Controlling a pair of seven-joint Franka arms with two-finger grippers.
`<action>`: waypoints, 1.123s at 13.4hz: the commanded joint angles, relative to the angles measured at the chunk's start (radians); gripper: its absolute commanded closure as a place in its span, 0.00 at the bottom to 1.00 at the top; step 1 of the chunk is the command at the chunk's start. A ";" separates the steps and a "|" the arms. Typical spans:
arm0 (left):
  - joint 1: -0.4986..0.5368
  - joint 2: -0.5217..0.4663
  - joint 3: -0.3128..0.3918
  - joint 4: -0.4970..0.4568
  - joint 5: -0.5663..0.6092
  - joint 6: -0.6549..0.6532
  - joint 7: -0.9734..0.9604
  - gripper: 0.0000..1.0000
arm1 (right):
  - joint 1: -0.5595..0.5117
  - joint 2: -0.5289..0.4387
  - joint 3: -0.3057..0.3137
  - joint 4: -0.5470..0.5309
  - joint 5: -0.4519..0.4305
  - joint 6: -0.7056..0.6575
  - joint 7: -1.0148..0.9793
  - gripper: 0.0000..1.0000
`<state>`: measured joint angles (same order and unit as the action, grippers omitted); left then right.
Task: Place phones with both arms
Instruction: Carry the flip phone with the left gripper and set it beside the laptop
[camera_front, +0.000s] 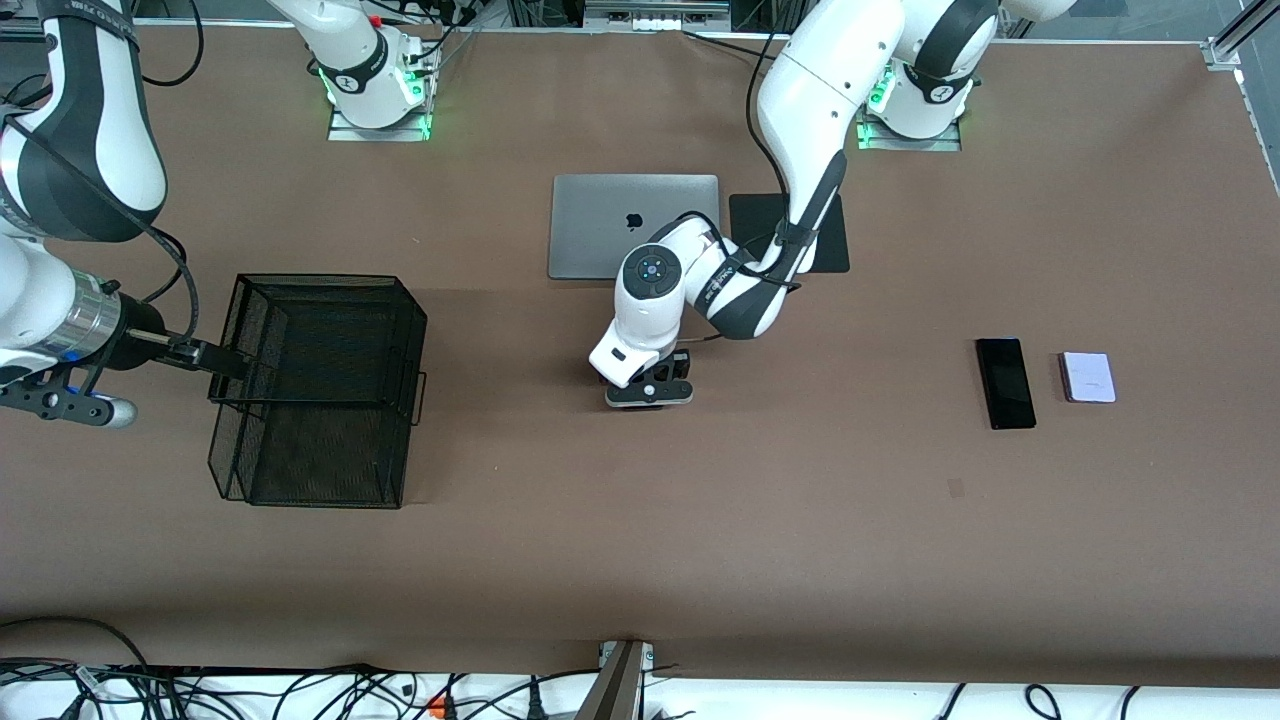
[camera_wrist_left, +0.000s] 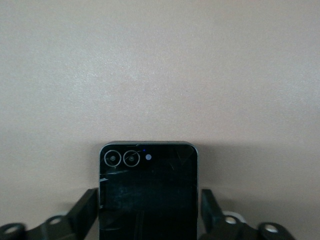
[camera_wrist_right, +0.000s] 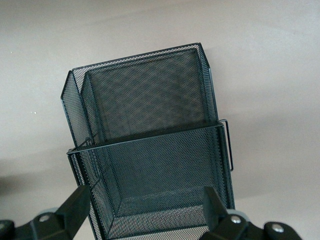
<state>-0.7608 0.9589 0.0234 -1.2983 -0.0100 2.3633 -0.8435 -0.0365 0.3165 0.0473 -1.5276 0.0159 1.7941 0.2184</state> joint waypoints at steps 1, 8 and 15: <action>-0.014 0.006 0.023 0.037 0.002 -0.006 -0.020 0.00 | -0.009 -0.004 0.006 0.003 0.001 -0.006 -0.017 0.00; 0.101 -0.241 0.032 -0.013 -0.002 -0.356 0.033 0.00 | 0.035 0.015 0.014 -0.002 0.004 -0.016 0.001 0.00; 0.325 -0.483 0.035 -0.324 0.007 -0.395 0.465 0.00 | 0.315 0.084 0.014 -0.003 0.016 0.062 0.271 0.00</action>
<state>-0.5016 0.5765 0.0684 -1.4794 -0.0094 1.9585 -0.4990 0.2199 0.3671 0.0688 -1.5316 0.0208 1.8163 0.4543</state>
